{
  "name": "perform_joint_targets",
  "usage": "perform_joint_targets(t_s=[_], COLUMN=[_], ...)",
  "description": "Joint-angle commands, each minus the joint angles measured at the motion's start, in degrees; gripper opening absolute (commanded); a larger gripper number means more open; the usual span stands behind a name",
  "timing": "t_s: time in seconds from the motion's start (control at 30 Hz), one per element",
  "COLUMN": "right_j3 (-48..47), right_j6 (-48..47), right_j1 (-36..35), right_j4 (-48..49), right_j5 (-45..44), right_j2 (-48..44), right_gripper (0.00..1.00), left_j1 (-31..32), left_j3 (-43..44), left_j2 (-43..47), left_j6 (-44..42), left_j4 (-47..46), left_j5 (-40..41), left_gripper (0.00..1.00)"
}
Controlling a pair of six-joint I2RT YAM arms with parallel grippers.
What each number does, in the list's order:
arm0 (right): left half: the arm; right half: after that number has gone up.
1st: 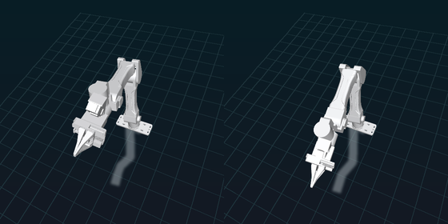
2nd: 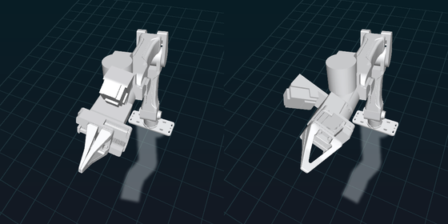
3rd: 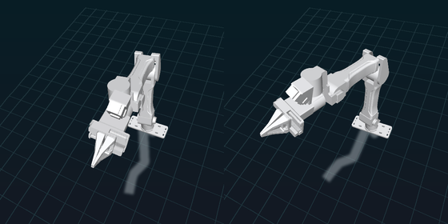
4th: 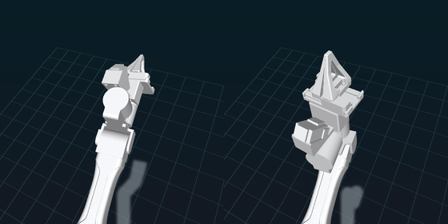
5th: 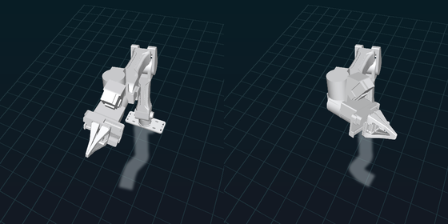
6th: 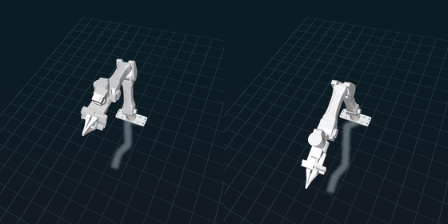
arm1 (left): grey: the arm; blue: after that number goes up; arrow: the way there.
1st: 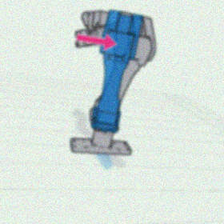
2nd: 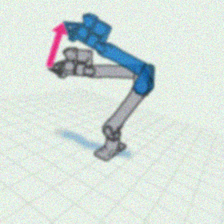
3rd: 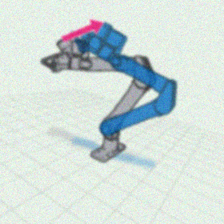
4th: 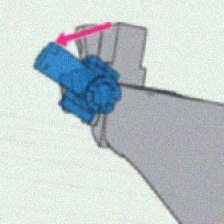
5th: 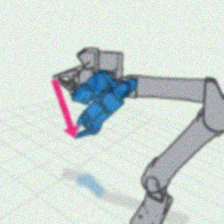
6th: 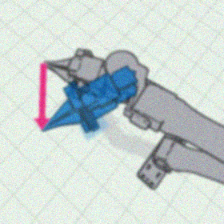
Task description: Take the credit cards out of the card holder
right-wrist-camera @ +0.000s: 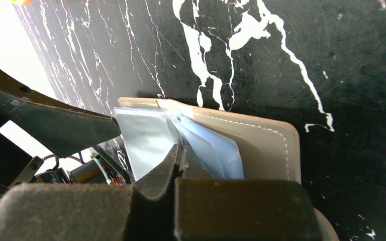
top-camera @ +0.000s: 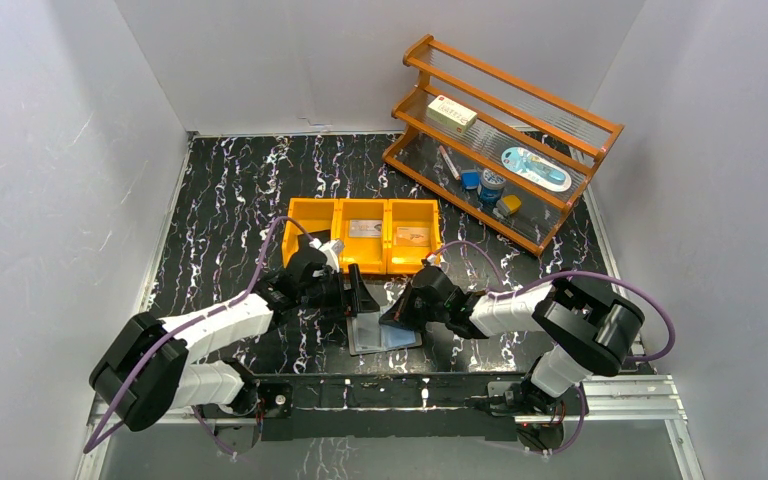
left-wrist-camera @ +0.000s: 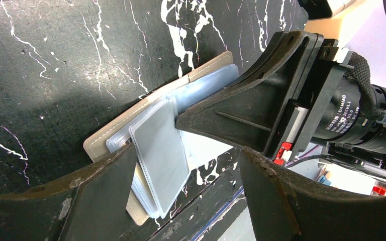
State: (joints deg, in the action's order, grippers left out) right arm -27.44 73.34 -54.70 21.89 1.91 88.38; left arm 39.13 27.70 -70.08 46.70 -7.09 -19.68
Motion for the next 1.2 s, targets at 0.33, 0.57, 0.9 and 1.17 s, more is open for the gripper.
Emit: perform_joint_targets(t_s=[0.33, 0.57, 0.9, 1.17], right_j3=[3.4, 3.4, 3.4, 0.9], right_j6=[-2.1, -2.2, -2.2, -8.4], right_j1=[0.6, 0.6, 0.6, 1.6], right_j4=[-10.9, -10.9, -10.8, -7.4], right_j5=[-2.7, -2.7, -2.5, 5.5], right_j2=[2.3, 2.3, 2.2, 0.7], right_gripper=[0.02, 0.02, 0.02, 0.09], left_j1=[0.2, 0.3, 1.3, 4.2], left_j3=[1.3, 0.7, 0.4, 3.4], left_j2=[1.8, -0.2, -1.8, -4.9], left_j6=[0.6, 1.0, 0.7, -0.1], left_j4=[1.6, 0.8, -3.1, -6.0], left_j5=[1.3, 0.3, -4.0, -9.3], left_gripper=[0.74, 0.73, 0.7, 0.64])
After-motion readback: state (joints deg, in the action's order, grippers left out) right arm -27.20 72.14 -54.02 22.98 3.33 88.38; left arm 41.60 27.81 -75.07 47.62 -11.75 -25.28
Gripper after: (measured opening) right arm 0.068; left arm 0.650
